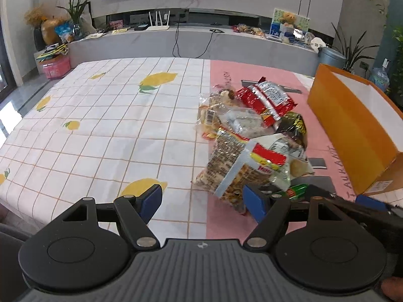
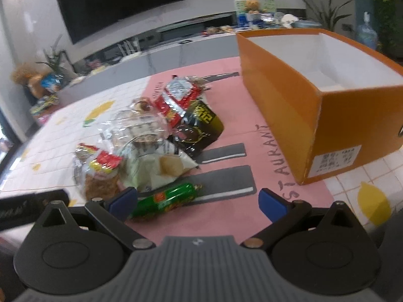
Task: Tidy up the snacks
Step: 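Grasp the green sausage with the right tool while the left tool reaches toward the Mimi bag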
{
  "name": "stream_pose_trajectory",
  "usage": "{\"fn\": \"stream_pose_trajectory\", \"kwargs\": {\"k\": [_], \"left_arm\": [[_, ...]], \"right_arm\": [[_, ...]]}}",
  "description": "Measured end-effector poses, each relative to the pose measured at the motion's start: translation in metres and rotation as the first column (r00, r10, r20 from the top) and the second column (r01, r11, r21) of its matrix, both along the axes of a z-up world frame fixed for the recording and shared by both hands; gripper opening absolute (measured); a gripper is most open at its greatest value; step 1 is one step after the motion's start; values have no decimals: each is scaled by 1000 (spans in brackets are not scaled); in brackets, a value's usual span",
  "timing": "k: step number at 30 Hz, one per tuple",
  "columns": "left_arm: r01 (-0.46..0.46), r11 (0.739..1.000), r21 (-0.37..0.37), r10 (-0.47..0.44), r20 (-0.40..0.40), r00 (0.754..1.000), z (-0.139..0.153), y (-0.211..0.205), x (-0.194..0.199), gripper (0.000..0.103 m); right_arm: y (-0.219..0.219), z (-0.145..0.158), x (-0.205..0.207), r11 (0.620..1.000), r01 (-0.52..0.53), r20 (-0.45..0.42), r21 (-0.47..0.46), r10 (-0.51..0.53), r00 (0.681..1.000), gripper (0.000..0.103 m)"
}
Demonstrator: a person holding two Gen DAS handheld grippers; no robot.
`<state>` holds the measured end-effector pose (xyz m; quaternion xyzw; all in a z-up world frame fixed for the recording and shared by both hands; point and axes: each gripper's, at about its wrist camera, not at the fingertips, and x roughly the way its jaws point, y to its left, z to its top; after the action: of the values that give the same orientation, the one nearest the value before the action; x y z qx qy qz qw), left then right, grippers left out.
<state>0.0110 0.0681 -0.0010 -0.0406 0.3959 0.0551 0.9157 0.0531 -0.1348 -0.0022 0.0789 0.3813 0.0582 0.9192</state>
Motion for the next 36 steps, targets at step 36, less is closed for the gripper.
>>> {"fn": "stream_pose_trajectory", "kwargs": {"k": [36], "left_arm": [[-1,998,-57,-4,-89,996,-17,28,12,86]], "right_arm": [[52,-50,17,928,-312,112,-203,339,934,100]]}}
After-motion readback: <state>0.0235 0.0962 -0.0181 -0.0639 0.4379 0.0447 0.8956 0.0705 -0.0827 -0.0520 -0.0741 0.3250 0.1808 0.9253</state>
